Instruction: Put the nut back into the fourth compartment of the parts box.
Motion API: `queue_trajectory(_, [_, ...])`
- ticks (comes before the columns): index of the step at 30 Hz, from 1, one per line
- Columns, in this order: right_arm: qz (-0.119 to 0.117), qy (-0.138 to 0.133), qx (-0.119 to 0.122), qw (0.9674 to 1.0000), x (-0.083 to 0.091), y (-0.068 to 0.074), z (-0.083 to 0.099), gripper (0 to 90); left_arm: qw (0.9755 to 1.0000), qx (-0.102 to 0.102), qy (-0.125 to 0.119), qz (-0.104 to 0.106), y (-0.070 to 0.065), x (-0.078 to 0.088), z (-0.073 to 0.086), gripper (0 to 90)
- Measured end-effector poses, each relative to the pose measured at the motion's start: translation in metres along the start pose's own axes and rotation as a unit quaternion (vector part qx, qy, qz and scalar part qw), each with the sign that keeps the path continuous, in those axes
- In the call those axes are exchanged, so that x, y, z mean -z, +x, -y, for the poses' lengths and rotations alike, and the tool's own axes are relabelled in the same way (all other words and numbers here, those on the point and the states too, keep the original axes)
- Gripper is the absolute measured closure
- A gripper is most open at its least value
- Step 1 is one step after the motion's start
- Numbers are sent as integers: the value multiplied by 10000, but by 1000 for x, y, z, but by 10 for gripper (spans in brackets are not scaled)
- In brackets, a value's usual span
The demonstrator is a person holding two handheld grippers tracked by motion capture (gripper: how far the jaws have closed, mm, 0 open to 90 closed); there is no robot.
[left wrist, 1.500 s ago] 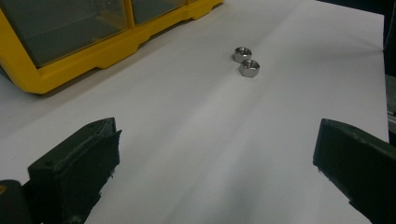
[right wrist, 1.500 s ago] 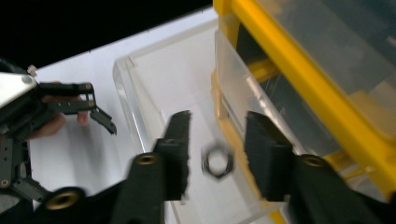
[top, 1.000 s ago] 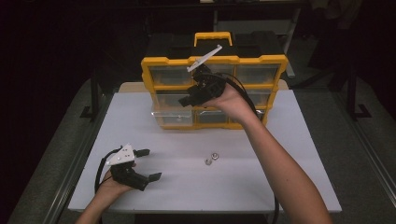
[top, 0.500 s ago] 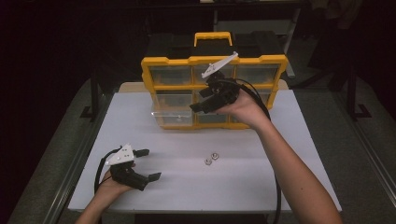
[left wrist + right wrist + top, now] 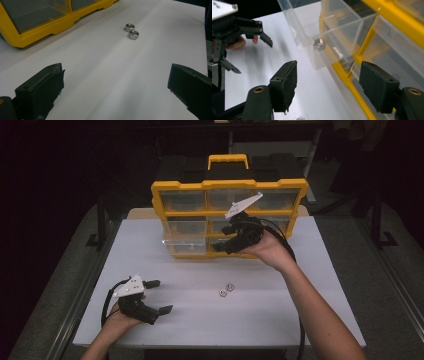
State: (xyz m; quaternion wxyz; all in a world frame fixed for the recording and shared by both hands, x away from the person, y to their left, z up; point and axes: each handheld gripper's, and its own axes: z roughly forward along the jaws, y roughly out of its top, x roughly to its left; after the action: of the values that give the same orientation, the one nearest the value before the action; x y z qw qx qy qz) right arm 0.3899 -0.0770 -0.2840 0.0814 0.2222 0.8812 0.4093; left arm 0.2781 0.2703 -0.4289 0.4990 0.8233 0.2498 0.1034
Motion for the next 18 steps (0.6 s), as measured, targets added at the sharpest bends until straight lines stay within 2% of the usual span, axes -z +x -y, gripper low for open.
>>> queue_trajectory(7, [9,29,8,10000,-6,4,18,298,10000,-16,23,-2,1,0,0,5])
queue_trajectory(8, [-14,27,-114,9999,-7,6,21,298,10000,0,19,-4,1,0,1,5])
queue_trajectory(14, [4,49,-217,9998,-10,6,36,288,10000,-23,23,7,1,0,0,5])
queue_trajectory(18, [-7,72,-170,9998,-14,5,47,286,10000,-9,20,5,1,0,1,5])
